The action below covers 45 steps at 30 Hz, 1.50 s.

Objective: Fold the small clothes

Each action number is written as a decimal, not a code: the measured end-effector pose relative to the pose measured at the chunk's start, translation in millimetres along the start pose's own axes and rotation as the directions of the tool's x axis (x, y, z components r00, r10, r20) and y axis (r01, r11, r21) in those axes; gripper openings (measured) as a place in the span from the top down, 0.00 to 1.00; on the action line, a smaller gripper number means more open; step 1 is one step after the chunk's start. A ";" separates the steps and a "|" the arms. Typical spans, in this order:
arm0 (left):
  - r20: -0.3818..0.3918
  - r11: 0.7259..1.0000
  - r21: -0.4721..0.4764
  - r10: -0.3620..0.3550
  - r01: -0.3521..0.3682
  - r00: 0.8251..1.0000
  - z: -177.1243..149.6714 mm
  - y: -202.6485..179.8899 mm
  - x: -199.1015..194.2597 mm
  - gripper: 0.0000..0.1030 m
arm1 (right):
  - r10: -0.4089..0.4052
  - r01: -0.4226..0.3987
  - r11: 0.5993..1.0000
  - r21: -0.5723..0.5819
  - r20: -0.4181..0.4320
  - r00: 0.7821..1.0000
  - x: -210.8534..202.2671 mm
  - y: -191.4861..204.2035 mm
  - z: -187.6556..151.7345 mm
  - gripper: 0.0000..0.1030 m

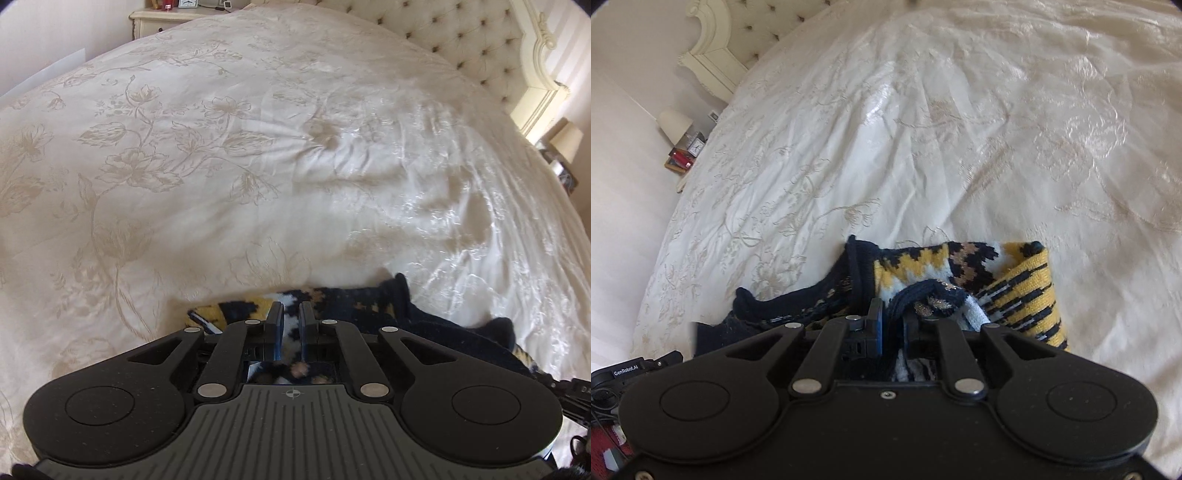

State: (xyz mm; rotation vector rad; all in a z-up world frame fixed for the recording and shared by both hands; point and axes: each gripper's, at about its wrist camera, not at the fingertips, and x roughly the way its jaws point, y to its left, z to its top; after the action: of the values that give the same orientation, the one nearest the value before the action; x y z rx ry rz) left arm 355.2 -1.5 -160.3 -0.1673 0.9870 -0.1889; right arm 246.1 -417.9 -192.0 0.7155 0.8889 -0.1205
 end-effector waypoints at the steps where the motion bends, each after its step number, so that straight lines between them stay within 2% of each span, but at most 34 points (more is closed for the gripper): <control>1: 0.000 1.000 0.007 0.002 -0.002 1.000 1.1 -0.2 0.1 0.91 | -0.001 0.001 1.000 0.003 -0.004 1.000 3.2 -1.4 -0.1 0.80; 6: -0.015 0.998 0.056 -0.010 0.011 1.000 -3.8 -8.6 -4.0 0.90 | 0.002 -0.002 1.000 0.018 -0.010 1.000 13.2 -7.0 1.8 0.80; 9: -0.025 0.996 0.085 -0.028 0.030 0.999 -11.4 -17.0 -10.6 0.89 | 0.026 -0.026 0.999 0.024 0.008 1.000 14.3 -10.3 5.1 0.73; 10: -0.026 0.994 0.099 -0.034 0.037 0.999 -14.5 -20.7 -13.5 0.89 | 0.030 -0.030 0.999 0.024 0.025 0.999 12.4 -10.7 6.1 0.63; 11: -0.026 0.993 0.113 -0.041 0.044 0.999 -17.6 -24.9 -16.8 0.88 | 0.034 -0.036 0.999 0.022 0.050 0.998 9.0 -10.4 6.4 0.49; 13: -0.025 0.988 0.142 -0.057 0.060 0.998 -23.7 -32.5 -22.2 0.78 | 0.031 -0.033 0.999 0.013 0.119 0.992 -2.4 -9.5 7.1 0.34; 14: -0.023 0.985 0.158 -0.064 0.067 0.998 -27.2 -36.7 -25.0 0.74 | 0.030 -0.032 0.999 0.012 0.147 0.989 -7.6 -9.4 8.0 0.33; 18: -0.040 0.967 0.239 -0.084 0.091 0.996 -46.0 -55.3 -31.7 0.73 | 0.015 -0.006 0.998 -0.055 0.164 0.986 -23.3 0.1 8.5 0.33; 22: -0.083 0.951 0.288 -0.090 0.110 0.992 -68.6 -67.4 -28.1 0.71 | 0.017 0.002 0.977 -0.215 0.086 0.996 -23.0 24.3 -7.9 0.33; 26: -0.120 0.940 0.325 -0.066 0.102 0.991 -88.8 -69.2 -17.9 0.71 | -0.020 0.011 0.915 -0.404 -0.019 1.000 -8.4 50.4 -38.3 0.34; 29: -0.129 0.928 0.367 -0.017 0.063 0.992 -93.8 -63.6 -4.4 0.71 | -0.068 0.019 0.850 -0.526 -0.073 0.995 5.1 64.0 -59.5 0.34; 31: -0.119 0.930 0.366 0.004 0.040 0.993 -90.2 -56.5 2.7 0.71 | -0.108 0.042 0.805 -0.592 -0.077 0.991 13.0 68.0 -66.4 0.33; 33: -0.104 0.933 0.359 0.027 0.012 0.994 -82.6 -50.4 8.5 0.71 | -0.145 0.070 0.778 -0.624 -0.070 0.987 19.5 65.5 -66.8 0.33; 35: -0.092 0.937 0.348 0.052 -0.017 0.994 -73.3 -45.6 14.1 0.71 | -0.175 0.105 0.776 -0.622 -0.052 0.983 23.1 59.1 -60.7 0.32; 40: -0.108 0.942 0.333 0.074 -0.034 0.991 -61.8 -42.7 27.3 0.71 | -0.226 0.173 0.806 -0.566 -0.025 0.974 23.5 35.2 -41.3 0.33; 45: -0.105 0.947 0.317 0.090 -0.053 0.990 -61.9 -47.0 21.3 0.71 | -0.240 0.191 0.810 -0.555 -0.016 0.971 18.3 29.0 -41.3 0.34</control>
State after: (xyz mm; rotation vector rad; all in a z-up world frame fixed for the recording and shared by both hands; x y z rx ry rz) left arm 310.9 -55.5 -200.5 0.1733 1.0654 -0.2891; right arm 241.3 -366.7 -207.7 0.0744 1.0243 -0.0299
